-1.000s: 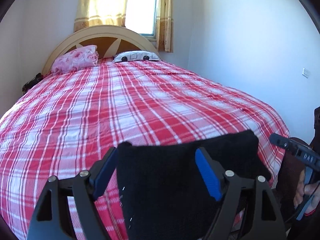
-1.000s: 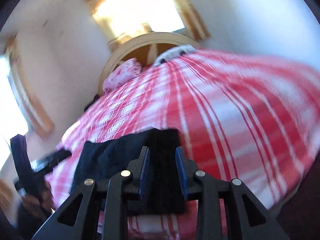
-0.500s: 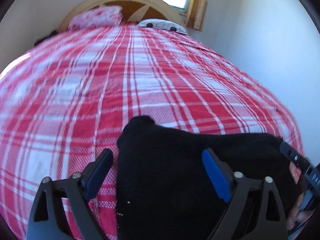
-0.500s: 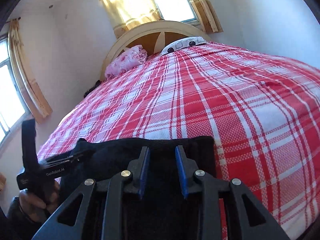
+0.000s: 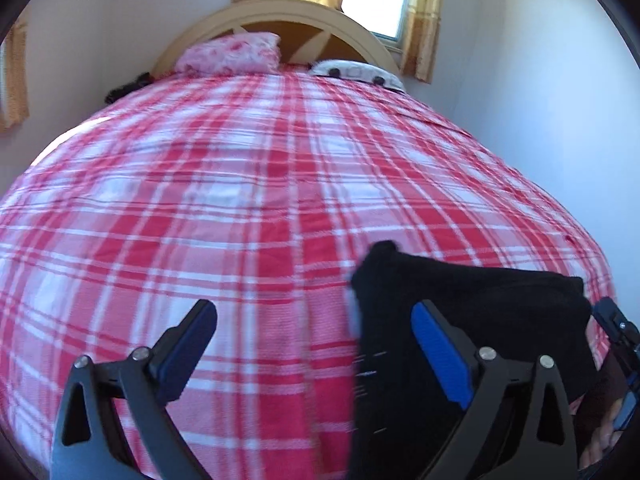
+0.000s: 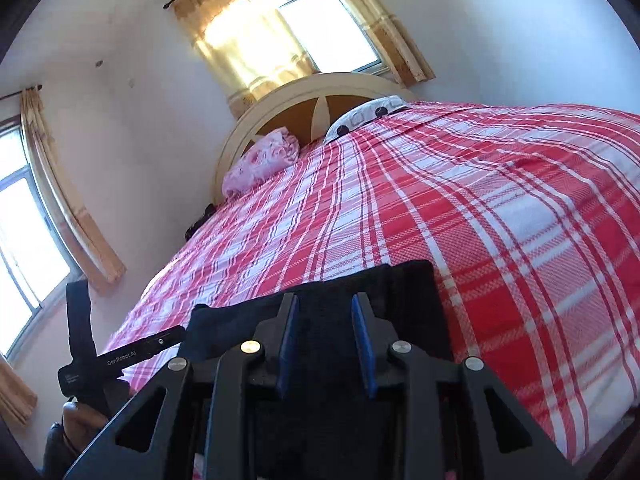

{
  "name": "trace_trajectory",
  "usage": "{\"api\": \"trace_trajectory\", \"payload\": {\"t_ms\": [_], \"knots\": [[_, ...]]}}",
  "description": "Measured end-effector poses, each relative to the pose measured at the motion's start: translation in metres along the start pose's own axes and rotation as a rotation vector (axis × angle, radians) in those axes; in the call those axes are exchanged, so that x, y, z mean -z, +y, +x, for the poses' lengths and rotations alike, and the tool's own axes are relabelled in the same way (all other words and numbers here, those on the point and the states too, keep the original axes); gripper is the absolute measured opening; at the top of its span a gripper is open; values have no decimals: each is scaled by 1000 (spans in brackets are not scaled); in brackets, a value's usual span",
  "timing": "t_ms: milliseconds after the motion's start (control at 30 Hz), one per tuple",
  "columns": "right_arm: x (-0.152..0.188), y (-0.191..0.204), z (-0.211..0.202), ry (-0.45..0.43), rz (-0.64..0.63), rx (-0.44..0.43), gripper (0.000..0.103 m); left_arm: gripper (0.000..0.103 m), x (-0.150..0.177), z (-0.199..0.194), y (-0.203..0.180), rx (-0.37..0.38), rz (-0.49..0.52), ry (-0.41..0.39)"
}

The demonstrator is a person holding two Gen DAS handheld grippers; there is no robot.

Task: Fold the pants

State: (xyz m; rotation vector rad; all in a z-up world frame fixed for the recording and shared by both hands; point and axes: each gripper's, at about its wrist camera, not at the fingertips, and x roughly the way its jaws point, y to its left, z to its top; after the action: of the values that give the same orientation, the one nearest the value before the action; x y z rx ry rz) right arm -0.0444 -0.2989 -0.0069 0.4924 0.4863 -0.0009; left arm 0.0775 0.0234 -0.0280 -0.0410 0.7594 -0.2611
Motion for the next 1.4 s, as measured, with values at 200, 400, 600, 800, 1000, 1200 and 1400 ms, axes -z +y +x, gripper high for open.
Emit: {"api": "trace_trajectory", "payload": {"t_ms": [200,400,600,800,1000,1200,1400], "knots": [[16,-2,-13,44,68,-7,30,100,7,-10,47,-120,-31,-7],[20,-11,-18,70,170,-19,30,100,9,-17,59,-105,-79,-10],[9,-17,-26,30,144,-17,30,100,10,-23,37,5,4,-10],[-7,-44,-24,22,134,6,59,100,3,-1,-1,182,72,47],[-5,-69,3,96,148,29,60,100,4,30,-29,232,91,111],[19,-68,5,103,155,-10,61,102,17,48,-26,303,6,182],[24,-56,5,213,119,-88,62,101,19,47,-28,359,7,210]]}}
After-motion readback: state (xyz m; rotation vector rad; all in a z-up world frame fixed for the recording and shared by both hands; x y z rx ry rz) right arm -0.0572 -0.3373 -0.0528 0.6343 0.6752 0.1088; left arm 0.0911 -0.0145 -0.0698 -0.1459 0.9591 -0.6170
